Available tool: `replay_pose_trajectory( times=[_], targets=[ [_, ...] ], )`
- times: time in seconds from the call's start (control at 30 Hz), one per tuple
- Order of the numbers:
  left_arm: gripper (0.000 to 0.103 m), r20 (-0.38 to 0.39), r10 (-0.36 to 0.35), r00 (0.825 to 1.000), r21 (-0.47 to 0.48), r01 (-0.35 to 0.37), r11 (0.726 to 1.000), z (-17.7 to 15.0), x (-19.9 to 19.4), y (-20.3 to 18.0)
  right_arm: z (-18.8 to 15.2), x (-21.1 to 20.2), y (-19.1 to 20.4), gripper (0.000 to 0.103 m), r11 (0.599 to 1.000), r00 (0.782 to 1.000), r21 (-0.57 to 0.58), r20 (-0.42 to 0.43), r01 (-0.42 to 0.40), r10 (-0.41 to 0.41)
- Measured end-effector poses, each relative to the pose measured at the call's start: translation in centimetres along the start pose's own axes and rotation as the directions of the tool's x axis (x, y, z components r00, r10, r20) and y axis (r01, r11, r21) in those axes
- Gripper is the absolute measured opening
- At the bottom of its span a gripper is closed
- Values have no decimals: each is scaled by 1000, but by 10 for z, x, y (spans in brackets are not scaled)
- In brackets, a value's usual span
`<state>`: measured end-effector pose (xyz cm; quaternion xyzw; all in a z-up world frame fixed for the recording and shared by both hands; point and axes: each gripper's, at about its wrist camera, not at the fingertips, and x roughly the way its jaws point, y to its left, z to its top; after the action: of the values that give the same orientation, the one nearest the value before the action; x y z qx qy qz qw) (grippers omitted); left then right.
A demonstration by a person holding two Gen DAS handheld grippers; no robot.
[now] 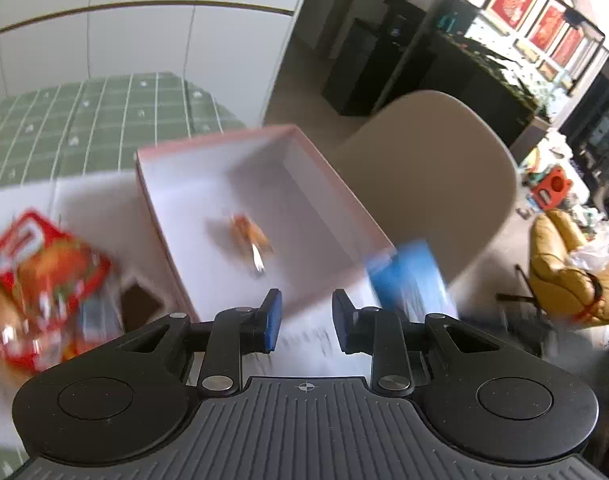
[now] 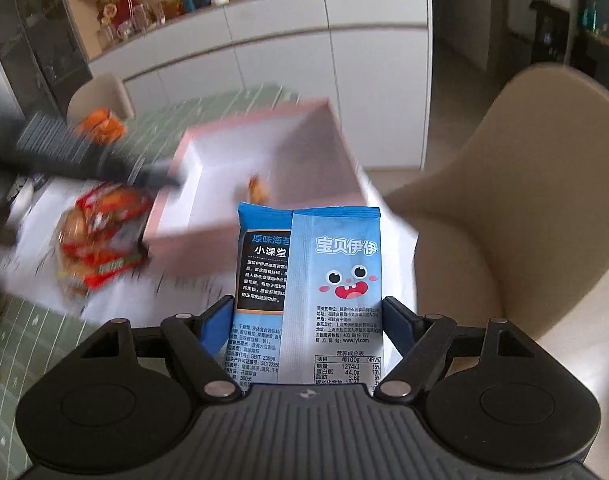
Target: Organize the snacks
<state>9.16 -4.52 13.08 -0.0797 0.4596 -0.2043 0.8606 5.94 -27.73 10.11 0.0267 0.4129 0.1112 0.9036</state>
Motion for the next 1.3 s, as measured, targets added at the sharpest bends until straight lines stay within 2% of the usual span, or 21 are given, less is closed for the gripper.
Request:
replay_pose_trajectory(
  times=[0.1,0.2,0.37,0.47,0.63,0.73,0.9,1.0,1.1,1.2,1.3],
  targets=[
    [31,-20,-9,1000,-49,8,999,-30,-7,-1,35,2,1,79,1000,999,-21,38,11,-10],
    [31,-69,-33,997,-97,26,995,-57,-3,1,77,21,6,79,999,999,-33,41,-8,10],
    [31,-125,-46,991,-152,27,988,-92,4,5,127,91,19,81,1000,999,-5,-31,-28,27],
    [31,-139,-52,989,-169,28,985,-105,3,11,136,122,19,85,999,996,39,-94,13,-9],
    [31,-155,-35,987,-194,5,981,-116,0,26,127,136,17,85,997,991,75,-135,26,-16],
    [31,-144,-25,989,-217,-7,976,-113,0,36,120,134,25,86,998,988,33,-147,53,-48],
    [31,-127,-17,992,-220,-11,975,-108,-5,44,124,129,34,87,999,990,27,-135,33,-29],
    [31,-90,0,996,-199,-17,980,-100,-14,49,123,134,40,87,992,979,-6,-162,125,-125],
    [31,-8,64,998,-166,-64,984,-80,-36,62,113,109,42,87,988,985,-29,-76,151,-153],
    [31,74,151,986,-181,-135,974,-51,-53,90,97,79,43,87,985,986,-49,-8,166,-167],
    [31,152,263,953,-231,-224,947,-14,-59,128,75,57,39,87,978,979,-41,27,205,-204]
  ],
)
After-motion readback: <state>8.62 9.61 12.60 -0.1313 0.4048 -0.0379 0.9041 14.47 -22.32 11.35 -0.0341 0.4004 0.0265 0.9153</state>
